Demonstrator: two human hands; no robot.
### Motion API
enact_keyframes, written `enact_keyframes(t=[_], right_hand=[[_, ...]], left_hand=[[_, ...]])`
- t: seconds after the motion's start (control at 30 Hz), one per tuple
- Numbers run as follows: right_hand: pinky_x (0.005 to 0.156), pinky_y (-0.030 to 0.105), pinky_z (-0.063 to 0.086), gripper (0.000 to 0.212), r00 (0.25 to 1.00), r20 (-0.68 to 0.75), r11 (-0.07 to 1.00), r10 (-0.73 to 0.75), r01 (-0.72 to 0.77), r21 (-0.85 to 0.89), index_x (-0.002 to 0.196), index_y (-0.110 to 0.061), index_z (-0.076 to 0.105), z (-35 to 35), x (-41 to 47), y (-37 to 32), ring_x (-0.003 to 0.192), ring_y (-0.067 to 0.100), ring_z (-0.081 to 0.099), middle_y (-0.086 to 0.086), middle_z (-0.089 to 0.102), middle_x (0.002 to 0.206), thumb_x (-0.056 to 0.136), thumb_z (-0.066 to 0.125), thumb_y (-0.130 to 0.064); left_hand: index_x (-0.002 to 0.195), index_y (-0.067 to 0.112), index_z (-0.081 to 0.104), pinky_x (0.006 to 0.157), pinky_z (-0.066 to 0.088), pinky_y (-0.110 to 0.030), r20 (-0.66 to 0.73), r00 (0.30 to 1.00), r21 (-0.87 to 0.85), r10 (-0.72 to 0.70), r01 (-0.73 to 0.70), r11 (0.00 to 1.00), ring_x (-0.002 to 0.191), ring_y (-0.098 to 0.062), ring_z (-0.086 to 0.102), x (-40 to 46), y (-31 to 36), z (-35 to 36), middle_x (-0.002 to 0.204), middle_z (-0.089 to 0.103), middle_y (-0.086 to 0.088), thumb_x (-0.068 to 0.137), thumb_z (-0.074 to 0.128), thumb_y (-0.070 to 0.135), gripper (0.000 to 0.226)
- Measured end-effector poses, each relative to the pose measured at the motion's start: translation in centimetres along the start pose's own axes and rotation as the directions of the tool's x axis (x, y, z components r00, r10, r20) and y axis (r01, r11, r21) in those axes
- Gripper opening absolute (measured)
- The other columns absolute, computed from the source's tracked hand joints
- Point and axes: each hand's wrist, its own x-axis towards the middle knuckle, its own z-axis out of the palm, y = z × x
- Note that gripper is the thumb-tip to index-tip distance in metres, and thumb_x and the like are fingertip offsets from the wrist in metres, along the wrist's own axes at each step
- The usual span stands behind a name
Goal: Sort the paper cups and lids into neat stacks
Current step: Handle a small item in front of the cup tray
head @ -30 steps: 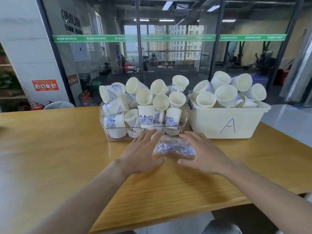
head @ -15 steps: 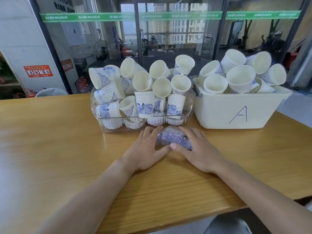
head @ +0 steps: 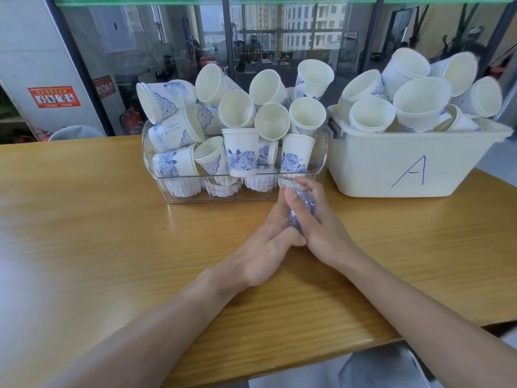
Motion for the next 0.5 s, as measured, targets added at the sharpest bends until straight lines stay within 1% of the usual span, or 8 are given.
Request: enact_keyframes(t=[0.03,0.1,0.17,0.2,0.27,0.3,0.37,0.5], right_hand=[[0.085,0.012,0.047,0.068,0.998,-0.060,1.000,-0.001,0.000,-0.015,0.139,-0.039,0.043,-0.1,0.0,0.1,0.101,-0.009,0.063,-0.027,0.054,0.128,0.083,0.047,-0.078],[0.085,0.018,0.047,0.053,0.984,-0.178,1.000,-0.008,0.002,-0.031,0.131,-0.034,0.049,-0.2,-0.1,0.5,0.102,-0.004,0.063,-0.024,0.056,0.125,0.091,0.055,-0.068],[0.087,0.020,0.047,0.044,0.977,-0.215,0.999,-0.010,-0.002,-0.055,0.127,-0.030,0.051,-0.4,-0.4,0.8,0.105,0.000,0.063,-0.018,0.060,0.124,0.097,0.057,-0.060],[0.086,0.023,0.049,0.043,0.976,-0.218,0.997,-0.012,-0.004,-0.074,0.127,-0.029,0.052,-0.6,-0.6,0.9,0.102,0.005,0.065,-0.014,0.064,0.121,0.098,0.057,-0.060],[0.080,0.025,0.052,0.041,0.974,-0.225,0.992,-0.025,-0.004,-0.129,0.124,-0.026,0.056,-1.1,-1.2,1.2,0.092,0.011,0.068,-0.008,0.070,0.110,0.100,0.056,-0.059],[0.075,0.020,0.050,0.037,0.972,-0.231,0.988,-0.031,-0.006,-0.157,0.121,-0.025,0.058,-1.6,-1.6,1.2,0.087,0.007,0.068,-0.008,0.071,0.104,0.101,0.056,-0.056],[0.065,0.012,0.045,0.028,0.964,-0.260,0.981,-0.052,0.001,-0.194,0.114,-0.023,0.061,-2.5,-2.8,1.3,0.080,0.000,0.065,-0.010,0.071,0.094,0.103,0.056,-0.048],[0.061,0.011,0.045,0.024,0.935,-0.345,0.971,-0.085,0.001,-0.238,0.101,-0.023,0.063,-5.5,-6.4,1.4,0.080,-0.002,0.063,-0.011,0.067,0.082,0.104,0.055,-0.045]], left_hand=[[0.160,0.036,0.017,0.121,0.033,-0.029,0.012,1.000,-0.025,-0.006,0.007,1.000,0.149,-0.003,0.034,0.0,0.0,0.3,0.163,0.038,0.006,0.084,0.049,0.019,0.083],[0.154,0.023,0.035,0.115,0.042,-0.034,-0.057,0.998,0.004,0.003,-0.003,1.000,0.136,-0.010,0.050,0.3,-0.3,0.6,0.143,0.057,0.003,0.081,0.053,0.015,0.075],[0.135,0.020,0.057,0.108,0.046,-0.036,-0.206,0.976,0.175,0.068,-0.031,0.984,0.125,-0.009,0.051,0.5,-0.6,0.8,0.126,0.058,0.008,0.081,0.057,0.020,0.054],[0.129,0.021,0.061,0.107,0.047,-0.035,-0.259,0.962,0.245,0.086,-0.020,0.969,0.123,-0.007,0.050,0.6,-0.8,0.8,0.124,0.055,0.009,0.081,0.059,0.024,0.048],[0.132,0.024,0.061,0.106,0.048,-0.036,-0.298,0.951,0.303,0.088,0.007,0.953,0.124,-0.002,0.050,0.4,-1.0,1.0,0.128,0.050,0.012,0.081,0.064,0.037,0.053],[0.137,0.026,0.058,0.107,0.048,-0.037,-0.289,0.954,0.336,0.085,0.018,0.942,0.126,-0.001,0.050,0.2,-1.0,1.3,0.131,0.048,0.014,0.081,0.064,0.046,0.059],[0.140,0.032,0.054,0.107,0.048,-0.040,-0.242,0.967,0.414,0.085,0.023,0.910,0.130,-0.001,0.047,-0.1,-0.8,2.0,0.135,0.046,0.017,0.081,0.061,0.061,0.066],[0.145,0.037,0.043,0.107,0.049,-0.043,-0.128,0.986,0.525,0.109,-0.026,0.851,0.131,-0.001,0.046,0.1,1.0,5.2,0.139,0.042,0.020,0.082,0.050,0.072,0.072]])
